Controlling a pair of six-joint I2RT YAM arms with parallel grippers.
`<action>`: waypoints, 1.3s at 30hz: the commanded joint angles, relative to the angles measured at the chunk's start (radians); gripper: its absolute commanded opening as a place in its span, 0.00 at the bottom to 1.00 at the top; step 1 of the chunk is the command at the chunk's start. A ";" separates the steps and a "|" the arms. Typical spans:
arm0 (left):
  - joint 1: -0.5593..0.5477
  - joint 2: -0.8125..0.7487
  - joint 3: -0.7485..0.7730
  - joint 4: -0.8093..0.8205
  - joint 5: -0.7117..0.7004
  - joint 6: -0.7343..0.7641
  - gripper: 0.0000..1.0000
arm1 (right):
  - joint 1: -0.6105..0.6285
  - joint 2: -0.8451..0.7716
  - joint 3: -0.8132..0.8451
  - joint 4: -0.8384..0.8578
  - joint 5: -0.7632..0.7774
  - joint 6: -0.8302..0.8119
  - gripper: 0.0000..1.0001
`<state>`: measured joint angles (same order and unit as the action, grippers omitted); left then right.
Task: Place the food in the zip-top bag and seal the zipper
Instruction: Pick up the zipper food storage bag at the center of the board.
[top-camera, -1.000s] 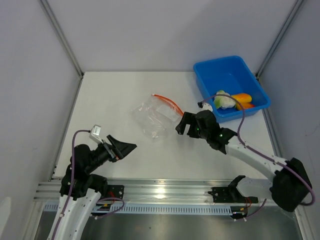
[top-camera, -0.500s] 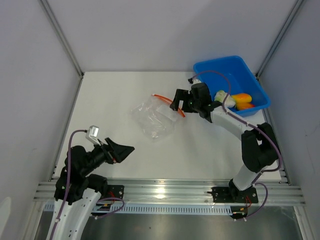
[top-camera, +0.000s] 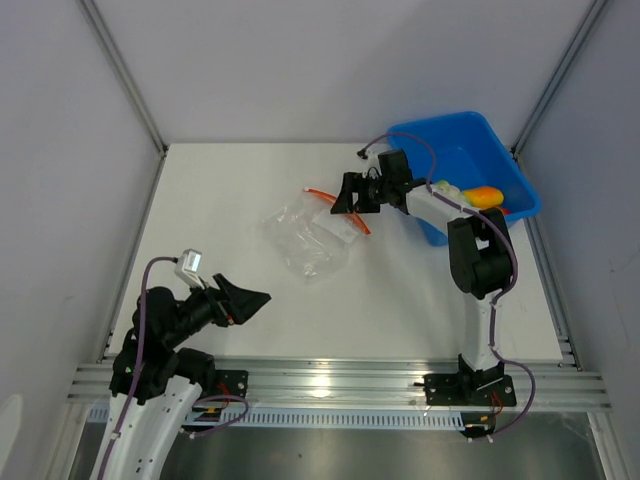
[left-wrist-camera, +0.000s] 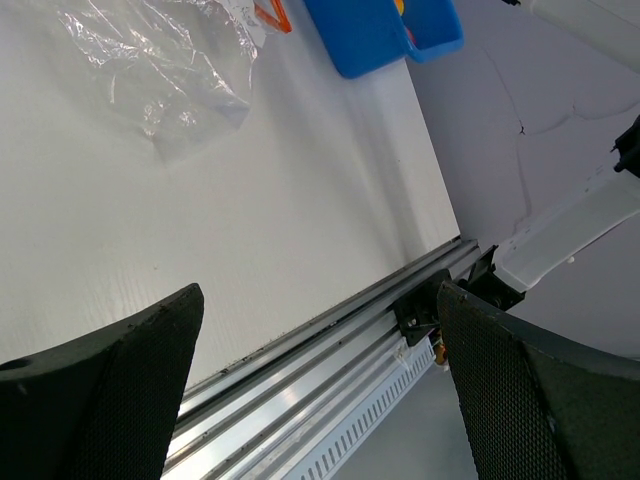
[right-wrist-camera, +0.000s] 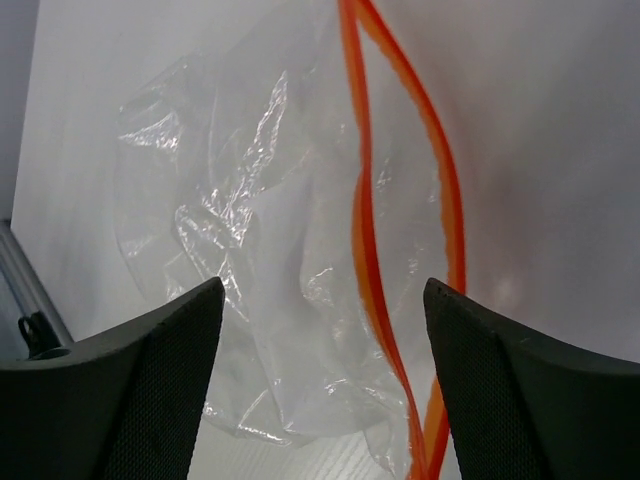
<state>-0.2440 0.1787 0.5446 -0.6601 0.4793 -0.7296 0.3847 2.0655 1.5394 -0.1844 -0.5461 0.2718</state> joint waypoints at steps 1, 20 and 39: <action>-0.001 -0.008 0.020 0.017 0.022 0.024 1.00 | 0.011 0.019 0.036 0.025 -0.150 -0.039 0.80; -0.001 0.054 0.115 -0.056 0.081 -0.031 0.86 | 0.209 -0.315 -0.241 0.029 -0.042 -0.168 0.00; -0.106 0.255 0.149 0.034 0.128 -0.215 0.66 | 0.713 -0.923 -0.622 0.016 0.521 -0.255 0.00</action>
<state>-0.3046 0.3950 0.6434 -0.6453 0.6296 -0.9073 1.0687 1.2015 0.9127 -0.1730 -0.1516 0.0505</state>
